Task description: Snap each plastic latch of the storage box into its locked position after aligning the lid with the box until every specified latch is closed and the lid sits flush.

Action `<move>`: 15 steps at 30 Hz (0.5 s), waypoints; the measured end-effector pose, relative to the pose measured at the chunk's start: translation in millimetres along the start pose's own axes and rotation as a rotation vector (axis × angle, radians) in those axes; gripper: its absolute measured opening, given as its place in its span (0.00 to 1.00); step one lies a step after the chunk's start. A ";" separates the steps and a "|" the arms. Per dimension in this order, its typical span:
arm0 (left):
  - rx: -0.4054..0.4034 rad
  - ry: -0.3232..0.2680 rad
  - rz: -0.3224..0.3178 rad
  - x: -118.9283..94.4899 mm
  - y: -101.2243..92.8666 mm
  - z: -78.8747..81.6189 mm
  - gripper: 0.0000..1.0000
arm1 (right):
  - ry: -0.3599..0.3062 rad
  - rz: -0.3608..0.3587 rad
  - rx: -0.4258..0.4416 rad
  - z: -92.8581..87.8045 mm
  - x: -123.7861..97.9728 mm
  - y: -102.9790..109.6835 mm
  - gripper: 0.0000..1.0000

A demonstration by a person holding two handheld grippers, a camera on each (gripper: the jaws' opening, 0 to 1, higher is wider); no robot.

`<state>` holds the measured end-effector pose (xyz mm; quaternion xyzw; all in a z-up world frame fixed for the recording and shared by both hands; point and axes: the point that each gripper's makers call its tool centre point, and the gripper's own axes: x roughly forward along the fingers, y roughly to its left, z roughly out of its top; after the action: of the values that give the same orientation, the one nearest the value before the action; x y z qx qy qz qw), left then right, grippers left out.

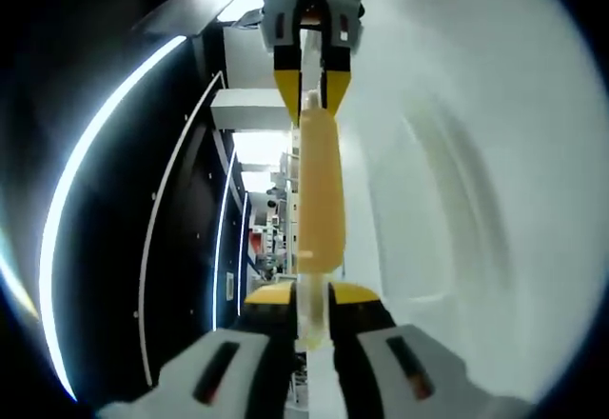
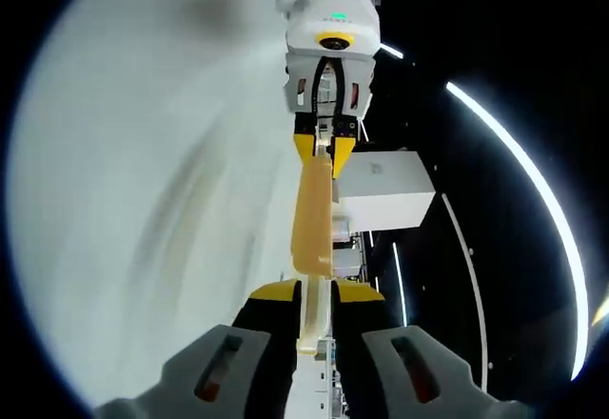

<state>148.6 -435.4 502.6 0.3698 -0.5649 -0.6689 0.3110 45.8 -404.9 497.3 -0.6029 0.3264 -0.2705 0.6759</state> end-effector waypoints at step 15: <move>-0.032 -0.007 -0.058 -0.7 -9.2 -0.4 0.12 | 0.001 0.021 0.014 0.2 -0.4 5.6 0.11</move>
<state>149.3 -433.5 493.6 0.3787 -0.5444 -0.6878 0.2952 45.5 -403.8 491.7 -0.5947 0.3313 -0.2661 0.6825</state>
